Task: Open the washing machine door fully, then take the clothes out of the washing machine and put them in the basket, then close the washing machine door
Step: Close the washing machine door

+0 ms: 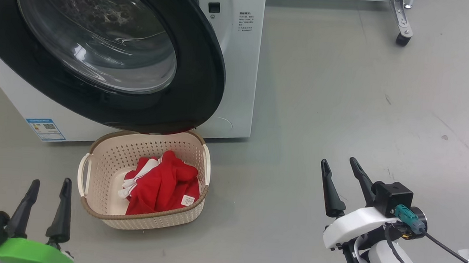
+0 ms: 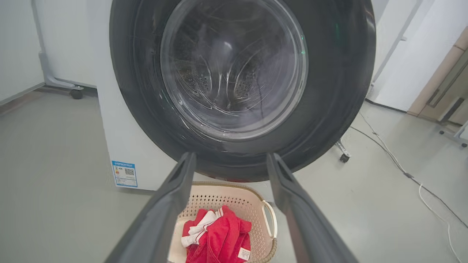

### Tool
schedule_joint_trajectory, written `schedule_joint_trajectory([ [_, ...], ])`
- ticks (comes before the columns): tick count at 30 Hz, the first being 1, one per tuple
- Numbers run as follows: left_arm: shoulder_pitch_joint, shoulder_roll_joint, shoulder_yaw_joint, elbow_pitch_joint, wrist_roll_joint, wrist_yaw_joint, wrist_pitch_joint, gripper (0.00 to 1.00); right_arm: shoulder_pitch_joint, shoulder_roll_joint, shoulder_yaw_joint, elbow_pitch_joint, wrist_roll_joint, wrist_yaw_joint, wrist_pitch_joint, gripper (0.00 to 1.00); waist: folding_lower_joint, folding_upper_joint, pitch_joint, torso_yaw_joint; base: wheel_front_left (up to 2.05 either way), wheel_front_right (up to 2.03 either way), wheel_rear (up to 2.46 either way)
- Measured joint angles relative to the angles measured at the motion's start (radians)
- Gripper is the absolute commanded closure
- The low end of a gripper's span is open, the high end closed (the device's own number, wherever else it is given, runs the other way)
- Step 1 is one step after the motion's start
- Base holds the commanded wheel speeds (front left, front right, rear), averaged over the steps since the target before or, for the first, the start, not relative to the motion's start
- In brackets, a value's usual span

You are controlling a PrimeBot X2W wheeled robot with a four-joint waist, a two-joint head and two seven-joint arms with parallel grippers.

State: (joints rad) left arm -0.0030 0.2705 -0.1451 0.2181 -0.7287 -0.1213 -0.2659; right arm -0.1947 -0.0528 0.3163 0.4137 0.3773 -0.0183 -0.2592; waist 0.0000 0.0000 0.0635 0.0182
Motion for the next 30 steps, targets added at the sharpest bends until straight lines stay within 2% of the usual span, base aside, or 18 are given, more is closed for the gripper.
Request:
schedule_joint_trajectory([
  [2,0.010,0.021,-0.018,0.018,0.064,0.000,0.000,0.00,0.000,0.000,0.000,0.000,0.000,0.000,0.000,0.00,0.0000,0.0000,-0.002,-0.002,0.00,0.00,0.00],
  [7,0.016,0.009,0.004,0.068,0.155,-0.003,0.001,0.00,0.002,0.000,-0.001,0.000,0.000,0.000,0.000,0.00,0.0000,0.0000,-0.006,-0.005,0.00,0.00,0.00],
  [12,0.017,-0.024,0.046,0.064,0.237,0.046,0.009,0.00,0.008,0.000,-0.004,-0.003,0.000,0.000,0.000,0.00,0.0000,0.0000,-0.008,-0.007,0.00,0.00,0.00],
  [19,0.016,-0.077,0.111,0.020,0.294,0.065,0.009,0.00,0.014,0.000,-0.004,-0.004,-0.002,0.000,0.000,0.00,0.0000,0.0000,-0.010,-0.005,0.00,0.00,0.00],
  [30,0.020,-0.133,0.144,-0.001,0.355,0.063,0.009,0.00,0.015,0.000,-0.004,-0.009,-0.002,0.000,0.000,0.00,0.0000,0.0000,-0.010,-0.005,0.00,0.00,0.00],
])
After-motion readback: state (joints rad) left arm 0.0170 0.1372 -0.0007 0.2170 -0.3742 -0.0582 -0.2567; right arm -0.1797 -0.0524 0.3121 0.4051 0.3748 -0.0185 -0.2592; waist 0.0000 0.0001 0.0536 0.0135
